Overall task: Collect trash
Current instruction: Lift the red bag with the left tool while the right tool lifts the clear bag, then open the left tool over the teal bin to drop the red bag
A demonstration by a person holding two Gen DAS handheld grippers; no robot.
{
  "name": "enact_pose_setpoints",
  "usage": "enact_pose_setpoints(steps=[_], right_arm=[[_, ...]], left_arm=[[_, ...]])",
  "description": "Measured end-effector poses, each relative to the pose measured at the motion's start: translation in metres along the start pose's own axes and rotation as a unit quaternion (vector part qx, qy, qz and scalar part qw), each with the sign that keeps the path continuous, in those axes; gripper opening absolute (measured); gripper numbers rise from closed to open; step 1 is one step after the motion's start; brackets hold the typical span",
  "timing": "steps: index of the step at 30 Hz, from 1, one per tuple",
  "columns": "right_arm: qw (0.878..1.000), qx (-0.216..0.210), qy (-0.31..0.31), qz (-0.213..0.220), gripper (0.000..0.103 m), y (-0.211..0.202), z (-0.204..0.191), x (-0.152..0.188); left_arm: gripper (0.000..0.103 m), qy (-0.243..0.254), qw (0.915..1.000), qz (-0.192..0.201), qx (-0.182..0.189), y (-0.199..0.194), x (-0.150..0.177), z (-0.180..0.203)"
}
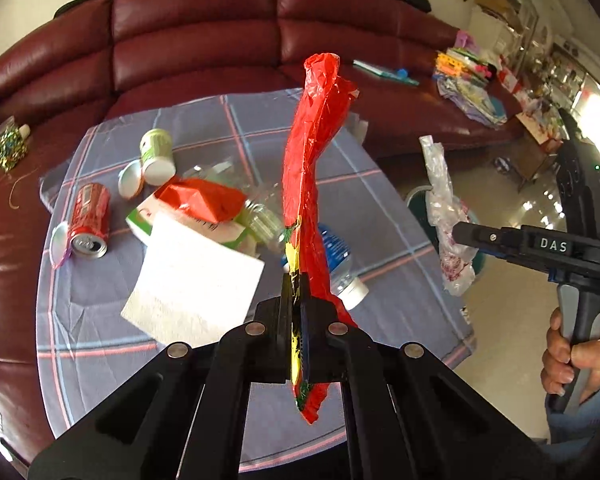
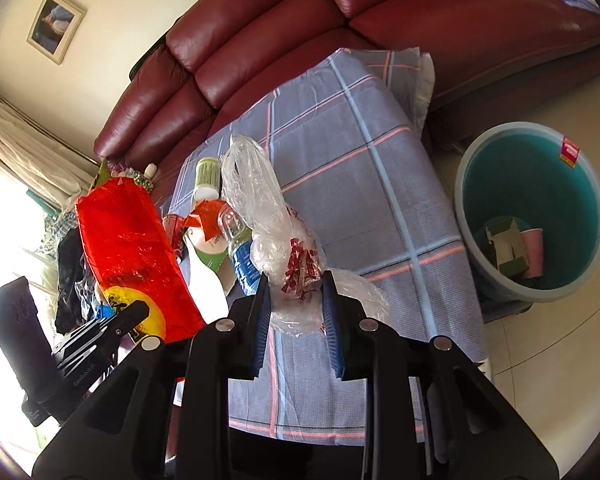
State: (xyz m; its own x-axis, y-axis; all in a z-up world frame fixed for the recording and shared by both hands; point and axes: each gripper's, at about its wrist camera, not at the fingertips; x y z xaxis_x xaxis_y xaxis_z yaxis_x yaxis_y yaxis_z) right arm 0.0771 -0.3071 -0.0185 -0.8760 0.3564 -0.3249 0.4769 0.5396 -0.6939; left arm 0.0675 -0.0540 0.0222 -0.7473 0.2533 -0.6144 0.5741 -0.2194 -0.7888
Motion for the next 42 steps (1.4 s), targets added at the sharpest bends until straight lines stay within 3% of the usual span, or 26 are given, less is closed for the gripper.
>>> enact_pose_setpoints(steps=[5,12,19,31,32,33,36,42], right_arm=[[0.999,0.019,0.030,0.037,0.023,-0.028,0.031,-0.023],[0.991,0.052,0.091,0.084,0.023,-0.065,0.097,-0.054],[0.983,0.073,0.149,0.082,0.023,-0.065,0.159,-0.071],[0.977,0.096,0.184,0.053,0.024,-0.040,0.206,-0.094],[0.976,0.098,0.186,0.050,0.024,-0.038,0.208,-0.095],[0.976,0.099,0.188,0.047,0.024,-0.036,0.211,-0.096],[0.975,0.102,0.192,0.039,0.024,-0.029,0.218,-0.097],[0.975,0.100,0.198,0.021,0.024,-0.011,0.225,-0.097]], left_arm=[[0.003,0.044,0.9974,0.022,0.053,0.021,-0.047,0.042],[0.003,0.085,0.9886,0.007,0.124,0.080,-0.099,0.107],[0.003,0.116,0.9816,-0.042,0.146,0.151,-0.118,0.160],[0.006,0.122,0.9738,-0.106,0.160,0.240,-0.129,0.205],[0.009,0.120,0.9730,-0.115,0.160,0.246,-0.128,0.206],[0.017,0.120,0.9728,-0.121,0.157,0.252,-0.126,0.207],[0.055,0.123,0.9749,-0.126,0.136,0.260,-0.121,0.205],[0.088,0.107,0.9794,-0.123,0.119,0.257,-0.113,0.187]])
Point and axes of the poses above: each gripper's, at about its wrist camera, not at the fingertips, and y roughly the way its jaws point, z to its right, x to its underside, and after that the axes turned 9 degrees about y, right-handed
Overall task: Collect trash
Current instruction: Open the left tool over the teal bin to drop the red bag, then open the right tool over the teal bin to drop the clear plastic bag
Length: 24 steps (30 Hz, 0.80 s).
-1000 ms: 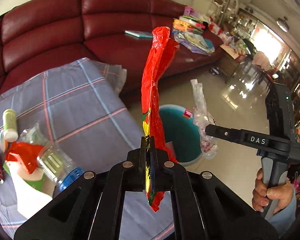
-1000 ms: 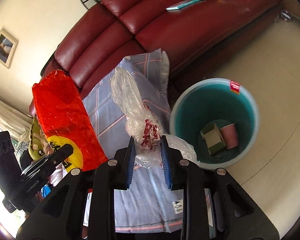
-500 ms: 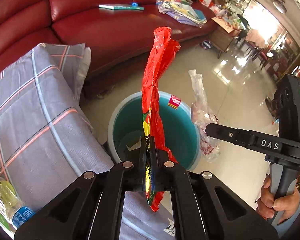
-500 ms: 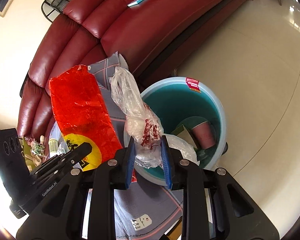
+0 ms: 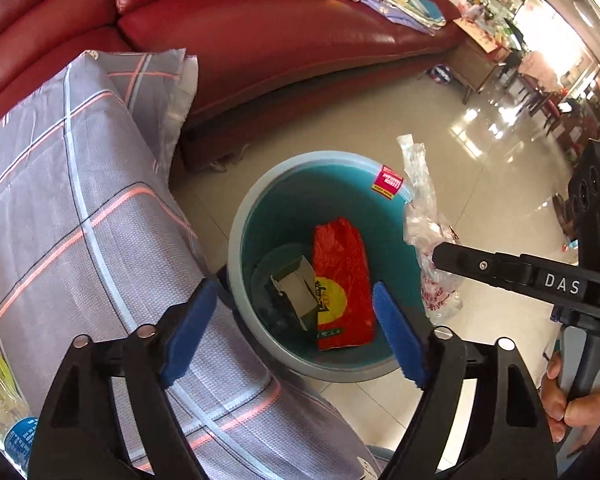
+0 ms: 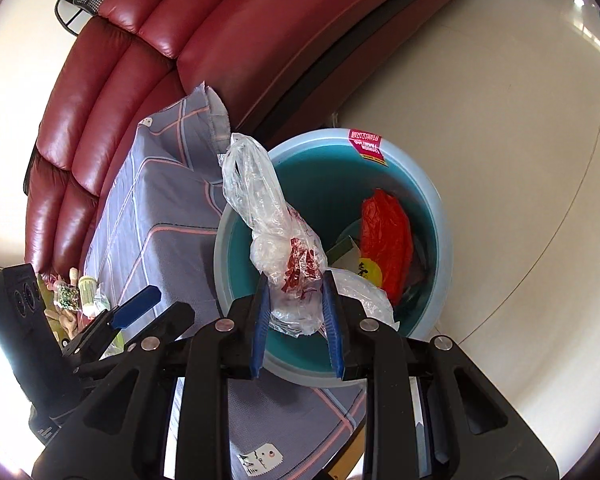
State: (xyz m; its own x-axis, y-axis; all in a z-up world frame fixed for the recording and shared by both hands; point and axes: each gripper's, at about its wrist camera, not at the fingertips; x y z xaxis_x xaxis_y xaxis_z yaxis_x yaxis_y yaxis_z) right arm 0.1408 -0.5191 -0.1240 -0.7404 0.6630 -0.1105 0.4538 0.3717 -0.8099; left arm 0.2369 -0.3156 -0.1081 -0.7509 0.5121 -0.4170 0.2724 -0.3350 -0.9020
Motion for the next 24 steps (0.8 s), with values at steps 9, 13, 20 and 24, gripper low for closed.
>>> enact_pose_setpoints(steps=[9,13,20,24], right_arm=[[1.000,0.006,-0.004,-0.003,0.026,0.006,-0.004,-0.003],[1.000,0.016,-0.013,0.005,0.071,0.005,-0.008,0.000],[0.999,0.037,-0.011,0.008,0.085,0.004,-0.010,0.004],[0.999,0.047,-0.009,0.011,0.086,0.001,-0.010,0.007]], left_arm=[[0.097,-0.015,0.9999,0.001,-0.006,-0.015,0.010,-0.010],[0.099,-0.016,0.9999,-0.002,0.001,-0.017,0.013,-0.011],[0.099,-0.009,1.0000,0.001,0.002,-0.022,0.017,-0.009],[0.099,-0.007,1.0000,0.005,0.003,-0.027,0.019,-0.007]])
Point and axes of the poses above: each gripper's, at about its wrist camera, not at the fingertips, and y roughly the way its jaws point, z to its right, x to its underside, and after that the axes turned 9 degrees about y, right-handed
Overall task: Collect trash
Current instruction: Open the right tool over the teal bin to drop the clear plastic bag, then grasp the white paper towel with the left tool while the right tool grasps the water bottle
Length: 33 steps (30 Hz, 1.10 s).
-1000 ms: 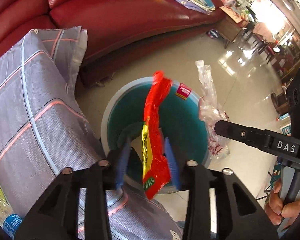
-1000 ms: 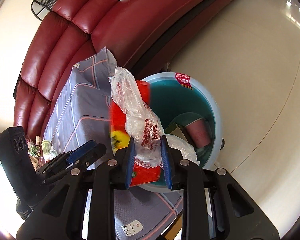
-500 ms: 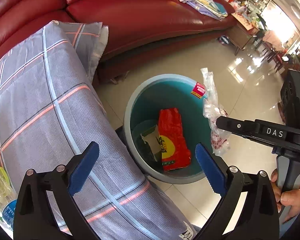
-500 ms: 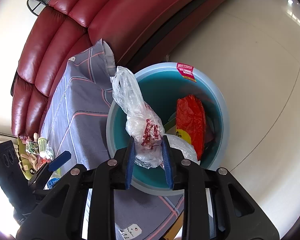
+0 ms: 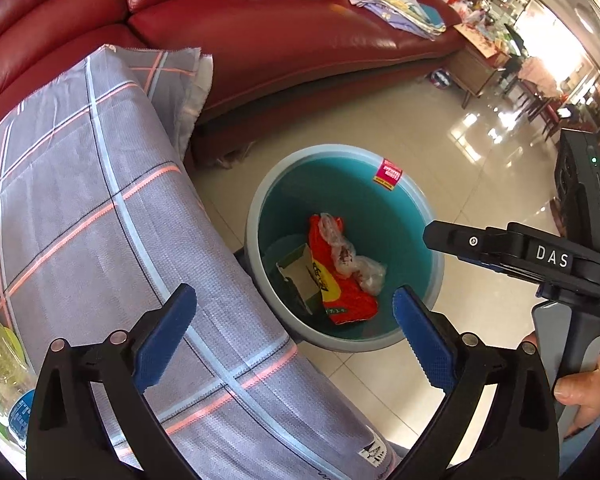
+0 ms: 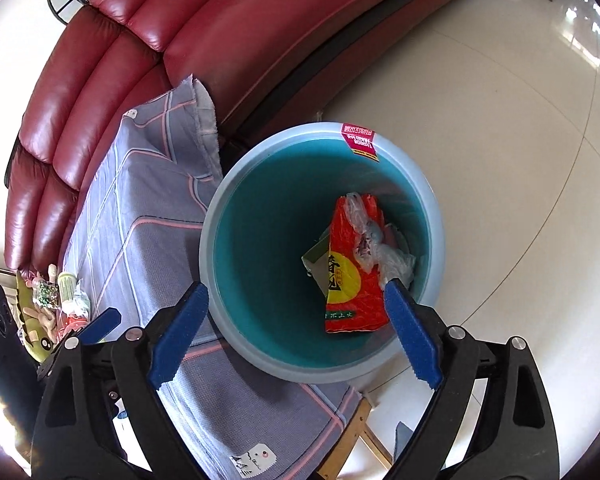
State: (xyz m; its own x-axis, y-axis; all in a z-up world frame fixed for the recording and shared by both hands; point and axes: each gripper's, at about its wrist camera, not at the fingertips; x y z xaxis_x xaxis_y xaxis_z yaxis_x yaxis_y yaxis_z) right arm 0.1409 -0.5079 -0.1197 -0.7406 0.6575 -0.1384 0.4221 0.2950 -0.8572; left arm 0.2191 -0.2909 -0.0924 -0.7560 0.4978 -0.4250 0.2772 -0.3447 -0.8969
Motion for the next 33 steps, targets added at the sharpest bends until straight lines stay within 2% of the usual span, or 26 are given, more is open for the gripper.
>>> enact_pose_setpoints(steps=[17,23,33], right_arm=[[1.000,0.001,-0.026,0.006,0.086,-0.015,-0.034,0.025],[0.999,-0.007,-0.054,-0.006,0.086,-0.011,-0.062,0.046],[0.992,-0.017,-0.120,-0.032,0.086,0.002,-0.132,0.091]], left_arm=[[0.099,-0.012,0.9994,0.032,-0.003,-0.044,0.023,-0.014],[0.099,-0.032,0.9984,0.045,-0.014,-0.067,0.047,-0.034],[0.099,-0.082,0.9931,0.068,-0.049,-0.116,0.104,-0.093]])
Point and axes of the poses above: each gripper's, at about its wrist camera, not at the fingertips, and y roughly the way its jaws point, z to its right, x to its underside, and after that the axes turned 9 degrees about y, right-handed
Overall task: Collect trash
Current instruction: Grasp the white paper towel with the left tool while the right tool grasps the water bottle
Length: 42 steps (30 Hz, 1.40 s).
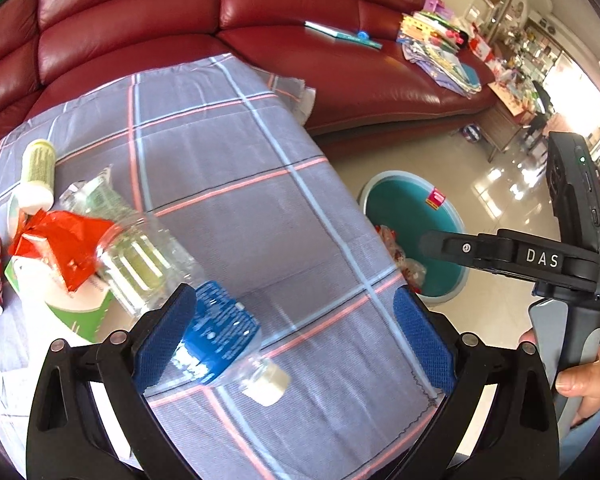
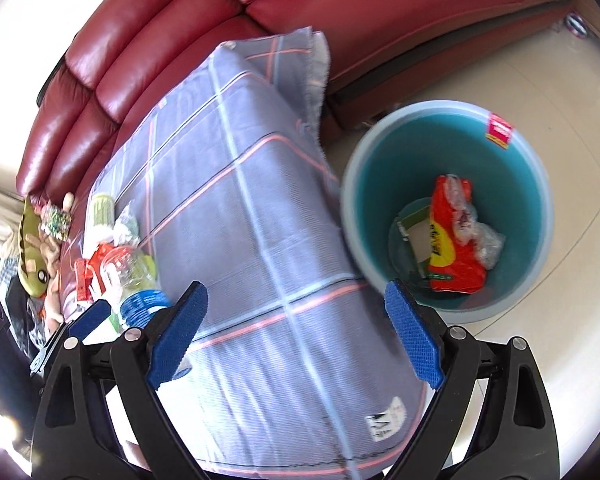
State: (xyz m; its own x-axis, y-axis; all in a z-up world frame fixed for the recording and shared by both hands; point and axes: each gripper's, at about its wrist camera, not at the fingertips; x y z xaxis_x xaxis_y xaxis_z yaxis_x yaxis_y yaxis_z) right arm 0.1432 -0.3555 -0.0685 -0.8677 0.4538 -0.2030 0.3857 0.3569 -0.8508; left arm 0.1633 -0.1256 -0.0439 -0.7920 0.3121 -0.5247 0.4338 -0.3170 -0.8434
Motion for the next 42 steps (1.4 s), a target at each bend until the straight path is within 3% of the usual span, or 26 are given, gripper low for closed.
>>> enact_pose_setpoints(steps=[10,20,32,33,35,42], right_arm=[[0.996,-0.002,-0.087,-0.038,0.086,0.029,-0.090,0.030],[0.984,0.010,-0.157,-0.081,0.086,0.066,-0.153,0.051],[0.970,0.030,-0.208,-0.119,0.086,0.116,-0.190,0.057],[0.970,0.028,-0.209,-0.118,0.084,0.117,-0.190,0.056],[0.970,0.026,-0.214,-0.116,0.067,0.119,-0.190,0.058],[0.971,0.003,-0.206,-0.118,0.065,0.115,-0.180,0.060]], left_arm=[[0.099,-0.080,0.9958,0.010,-0.042,-0.043,0.063,-0.087],[0.099,-0.155,0.9862,-0.020,-0.055,-0.036,0.121,-0.155],[0.099,-0.150,0.9870,-0.036,-0.045,-0.019,0.134,-0.166],[0.099,-0.149,0.9872,-0.037,-0.045,-0.018,0.133,-0.165],[0.099,-0.144,0.9877,-0.039,-0.047,-0.014,0.128,-0.163],[0.099,-0.112,0.9901,-0.053,-0.066,-0.001,0.115,-0.146]])
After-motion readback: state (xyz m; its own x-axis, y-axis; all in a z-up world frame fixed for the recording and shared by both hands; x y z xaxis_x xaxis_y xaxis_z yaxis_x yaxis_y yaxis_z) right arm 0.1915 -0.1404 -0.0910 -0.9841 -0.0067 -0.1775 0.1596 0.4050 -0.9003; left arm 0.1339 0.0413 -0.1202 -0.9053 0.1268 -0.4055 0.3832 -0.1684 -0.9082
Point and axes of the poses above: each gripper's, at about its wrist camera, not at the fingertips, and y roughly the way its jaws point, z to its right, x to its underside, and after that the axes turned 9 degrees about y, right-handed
